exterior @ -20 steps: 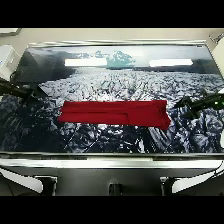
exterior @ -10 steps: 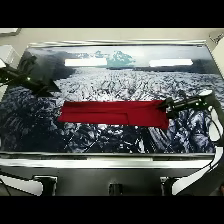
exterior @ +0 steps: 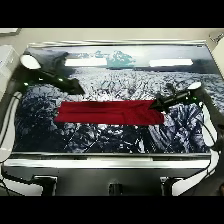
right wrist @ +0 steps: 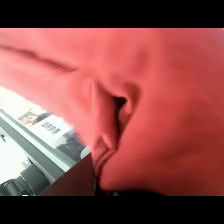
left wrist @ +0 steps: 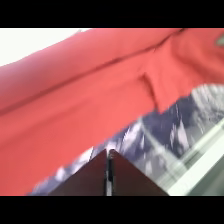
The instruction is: Fold the clothes and pants, and hang the long-sleeved shirts on hangers.
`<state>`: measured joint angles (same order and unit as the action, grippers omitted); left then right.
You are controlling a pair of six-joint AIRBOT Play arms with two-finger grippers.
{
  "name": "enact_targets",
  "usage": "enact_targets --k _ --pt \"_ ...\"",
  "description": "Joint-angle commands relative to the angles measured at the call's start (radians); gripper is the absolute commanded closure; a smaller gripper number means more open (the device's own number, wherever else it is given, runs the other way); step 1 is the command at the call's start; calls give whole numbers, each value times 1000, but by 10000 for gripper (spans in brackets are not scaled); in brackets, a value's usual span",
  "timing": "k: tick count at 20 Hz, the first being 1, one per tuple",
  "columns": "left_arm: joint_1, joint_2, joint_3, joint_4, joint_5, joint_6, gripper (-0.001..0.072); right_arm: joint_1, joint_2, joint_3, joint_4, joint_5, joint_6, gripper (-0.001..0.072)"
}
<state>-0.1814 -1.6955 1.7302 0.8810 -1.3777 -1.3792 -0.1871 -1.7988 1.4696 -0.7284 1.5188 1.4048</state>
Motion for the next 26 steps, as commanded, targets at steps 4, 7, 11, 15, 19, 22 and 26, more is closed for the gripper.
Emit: enact_targets --k 4,7,11,15,19,22,26 --pt "-188 -50 -222 -3 318 -23 688 124 280 1 -44 0 185 671" --pt "-220 -84 -349 -64 447 -105 688 132 388 1 -45 2 252 670" --pt "-310 -145 -393 -384 655 -85 688 132 497 1 -43 38 327 670" --pt "-455 -207 -346 -661 725 -47 688 132 567 1 -50 46 373 670" --pt "-598 -266 -274 -1003 781 66 688 132 579 1 -52 47 384 670" --pt "-622 -285 -262 -1028 785 83 689 132 579 1 -54 20 383 670" --pt "-483 -241 -262 -717 678 64 693 134 553 2 11 -40 355 672"
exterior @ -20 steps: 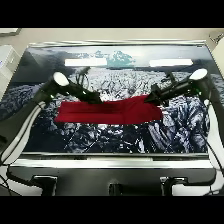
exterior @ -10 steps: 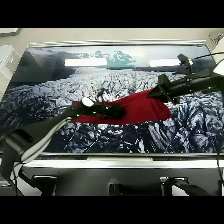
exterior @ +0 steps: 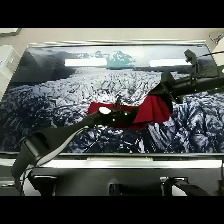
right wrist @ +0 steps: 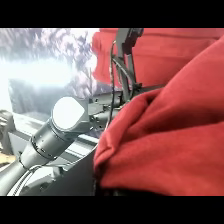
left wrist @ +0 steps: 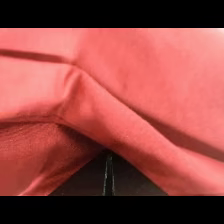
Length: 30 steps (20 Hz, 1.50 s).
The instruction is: Fold the clothes and pants, and hang the long-sleeved shirts on hangers.
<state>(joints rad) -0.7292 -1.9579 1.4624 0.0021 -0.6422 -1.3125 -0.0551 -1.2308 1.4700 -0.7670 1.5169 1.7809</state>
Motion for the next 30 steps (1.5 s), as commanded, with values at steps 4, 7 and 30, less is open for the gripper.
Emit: enact_targets --k 4,7,30 --pt "333 159 6 556 -198 -84 692 89 -99 2 155 -124 -74 672" --pt "552 285 6 710 -316 -83 691 187 -209 2 196 -231 -85 672" --pt "829 599 6 743 -527 -3 689 -41 -407 -78 -409 -51 18 91"
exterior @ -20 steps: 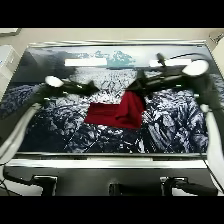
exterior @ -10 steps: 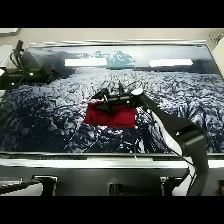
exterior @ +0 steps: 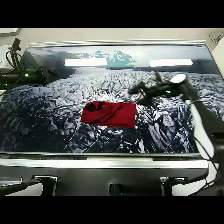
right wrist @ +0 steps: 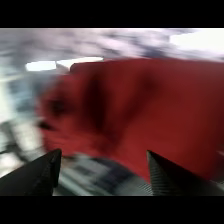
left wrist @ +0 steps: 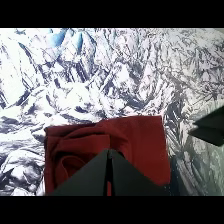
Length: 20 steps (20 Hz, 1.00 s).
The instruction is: Fold the clothes and pants, and hang the long-sleeved shirts on hangers.
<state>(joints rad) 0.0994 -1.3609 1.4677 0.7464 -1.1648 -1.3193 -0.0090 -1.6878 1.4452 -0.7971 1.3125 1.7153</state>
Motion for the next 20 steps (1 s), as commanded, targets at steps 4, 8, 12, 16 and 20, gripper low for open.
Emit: enact_targets --k 4,8,12,16,20 --pt "1 2 1 -1 -6 -16 689 -41 5 -267 -2 -100 -135 101" --pt "1 2 1 -1 -6 -35 689 34 -88 -293 221 -126 -314 102" --pt "1 2 1 -2 -7 -50 688 50 -111 -291 332 -235 -359 120" --pt "1 2 1 -2 -7 -50 689 14 -107 -269 333 -224 -358 205" --pt "1 2 1 -2 -6 -50 689 8 -105 -269 333 -195 -363 670"
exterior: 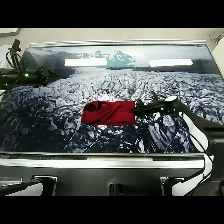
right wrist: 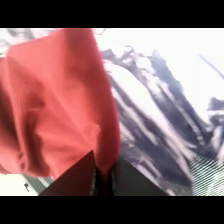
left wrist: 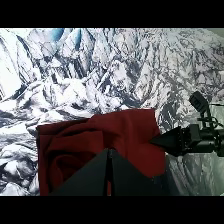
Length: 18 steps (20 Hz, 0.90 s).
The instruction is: Fold the clothes and pants, and hang the long-sleeved shirts on hangers.
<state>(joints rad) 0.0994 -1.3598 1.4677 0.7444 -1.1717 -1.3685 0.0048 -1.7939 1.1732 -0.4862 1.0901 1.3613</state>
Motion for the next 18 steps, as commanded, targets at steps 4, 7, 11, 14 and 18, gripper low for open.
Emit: enact_targets --k 4,7,11,14,18 --pt "1 0 1 1 1 0 689 -27 31 107 8 135 -29 674" --pt "-1 0 1 1 1 12 688 -76 72 341 -66 221 118 674" --pt "-2 0 1 0 0 26 688 -189 92 696 -159 296 322 674" --pt "-2 0 1 0 0 26 689 -316 95 867 -180 299 432 674" --pt "-2 0 1 0 0 26 688 -506 103 896 -181 296 484 674"
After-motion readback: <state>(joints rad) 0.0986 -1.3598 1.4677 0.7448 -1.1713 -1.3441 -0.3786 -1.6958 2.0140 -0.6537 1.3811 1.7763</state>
